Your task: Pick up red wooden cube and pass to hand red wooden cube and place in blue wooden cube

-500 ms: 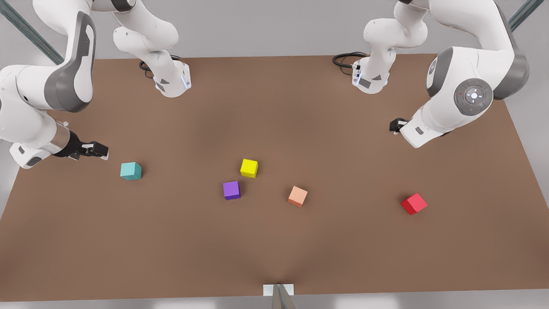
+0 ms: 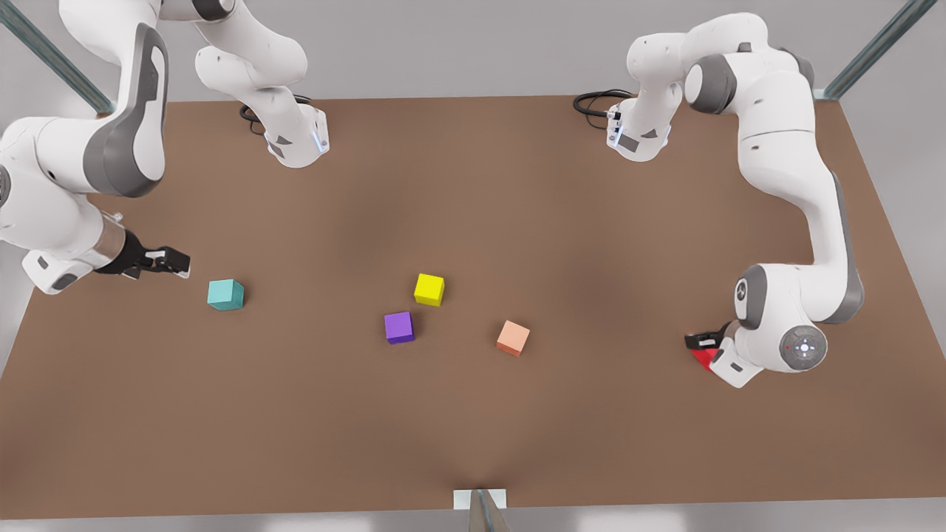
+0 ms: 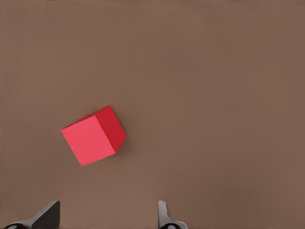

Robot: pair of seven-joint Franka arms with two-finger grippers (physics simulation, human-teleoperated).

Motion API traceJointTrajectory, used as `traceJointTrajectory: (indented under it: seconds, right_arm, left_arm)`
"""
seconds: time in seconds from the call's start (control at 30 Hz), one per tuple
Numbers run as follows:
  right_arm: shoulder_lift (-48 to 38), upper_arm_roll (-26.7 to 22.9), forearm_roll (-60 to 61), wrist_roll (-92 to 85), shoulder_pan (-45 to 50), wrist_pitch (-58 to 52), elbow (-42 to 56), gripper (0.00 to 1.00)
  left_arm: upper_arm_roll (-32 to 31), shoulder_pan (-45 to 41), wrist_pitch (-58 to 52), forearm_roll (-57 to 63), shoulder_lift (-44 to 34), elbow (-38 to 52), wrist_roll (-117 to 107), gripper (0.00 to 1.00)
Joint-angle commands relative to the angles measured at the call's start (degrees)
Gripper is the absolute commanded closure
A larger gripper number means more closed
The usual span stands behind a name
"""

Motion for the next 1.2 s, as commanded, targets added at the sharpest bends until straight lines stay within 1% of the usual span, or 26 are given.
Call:
traceJointTrajectory:
  seconds: [0.0, 0.1, 0.2, 0.33, 0.43, 0.53, 0.6, 0.9, 1.17]
  right_arm:
    - [0.3, 0.0, 0.1, -0.5, 0.1, 0.5, 0.0, 0.0]
    - [0.4, 0.1, 0.1, -0.6, 0.2, 0.5, 0.0, 0.0]
    - [0.5, 0.1, 0.1, -0.6, 0.2, 0.5, 0.0, 0.0]
    - [0.8, 0.2, -0.4, -0.9, 0.4, 0.1, 0.6, 0.0]
    - [0.8, 0.1, 0.2, -0.9, 0.2, 0.0, 1.0, 0.0]
    - [0.9, 0.0, 0.4, -0.8, 0.1, 0.1, 1.6, 0.0]
    - [0.9, 0.0, 0.4, -0.8, 0.1, 0.1, 1.6, 0.0]
    - [0.9, 0.0, 0.5, -0.8, 0.1, 0.1, 1.7, 0.0]
    - [0.9, 0.0, 0.5, -0.8, 0.0, 0.1, 1.7, 0.0]
  left_arm:
    - [0.8, 0.0, 8.7, -0.1, 0.8, -0.1, -17.1, 0.0]
    - [2.8, 1.0, 10.6, -0.3, 2.1, -0.4, -20.4, 0.0]
    - [3.9, 1.6, 16.2, -1.5, 2.9, -2.7, -22.8, 0.0]
    - [4.2, 2.8, 16.2, -6.9, 3.0, -4.3, -24.4, 0.0]
    - [4.3, 3.9, 16.1, -7.1, 4.0, -4.3, -24.4, 0.0]
    - [4.3, 4.4, 18.8, -6.8, 3.7, -9.2, -24.1, 0.0]
    - [4.3, 4.4, 22.6, -6.8, 3.1, -12.7, -23.5, 0.0]
    - [4.3, 4.0, 22.7, -7.1, 3.5, -13.2, -23.6, 0.0]
    - [4.2, 3.9, 25.4, -7.2, 5.9, -13.1, -23.6, 0.0]
